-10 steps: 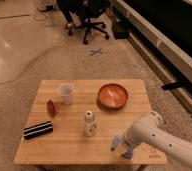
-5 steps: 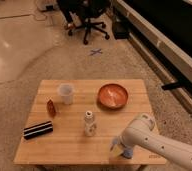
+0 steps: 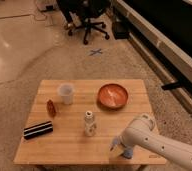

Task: Place the white sponge in the ceramic cup

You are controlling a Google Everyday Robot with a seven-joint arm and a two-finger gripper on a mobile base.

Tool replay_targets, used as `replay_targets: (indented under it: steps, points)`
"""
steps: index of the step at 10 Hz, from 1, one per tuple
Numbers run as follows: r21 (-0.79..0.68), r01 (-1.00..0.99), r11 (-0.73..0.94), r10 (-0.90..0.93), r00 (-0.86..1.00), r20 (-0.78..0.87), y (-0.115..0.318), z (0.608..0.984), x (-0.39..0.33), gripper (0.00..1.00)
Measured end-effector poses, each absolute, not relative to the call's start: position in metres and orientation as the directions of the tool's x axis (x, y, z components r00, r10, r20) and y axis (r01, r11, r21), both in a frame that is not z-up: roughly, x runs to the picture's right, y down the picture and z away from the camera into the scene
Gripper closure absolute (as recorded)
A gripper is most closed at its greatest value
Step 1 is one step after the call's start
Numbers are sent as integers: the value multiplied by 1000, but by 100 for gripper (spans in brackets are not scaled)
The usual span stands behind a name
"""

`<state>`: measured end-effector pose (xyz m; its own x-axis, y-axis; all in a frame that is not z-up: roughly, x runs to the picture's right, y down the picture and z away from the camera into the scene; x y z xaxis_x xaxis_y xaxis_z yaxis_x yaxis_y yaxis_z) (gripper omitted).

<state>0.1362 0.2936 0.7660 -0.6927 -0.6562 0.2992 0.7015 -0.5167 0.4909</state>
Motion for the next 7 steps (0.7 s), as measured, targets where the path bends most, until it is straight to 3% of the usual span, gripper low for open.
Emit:
replay_targets:
  steps: [4,5,7]
  points:
    - [481,709,-516,-667,-685,295,295,766,137,22]
    - [479,709,-517,-667,-685,295,296,766,137,28]
    - [481,709,-516,-668,-684,292,298,766,135,50]
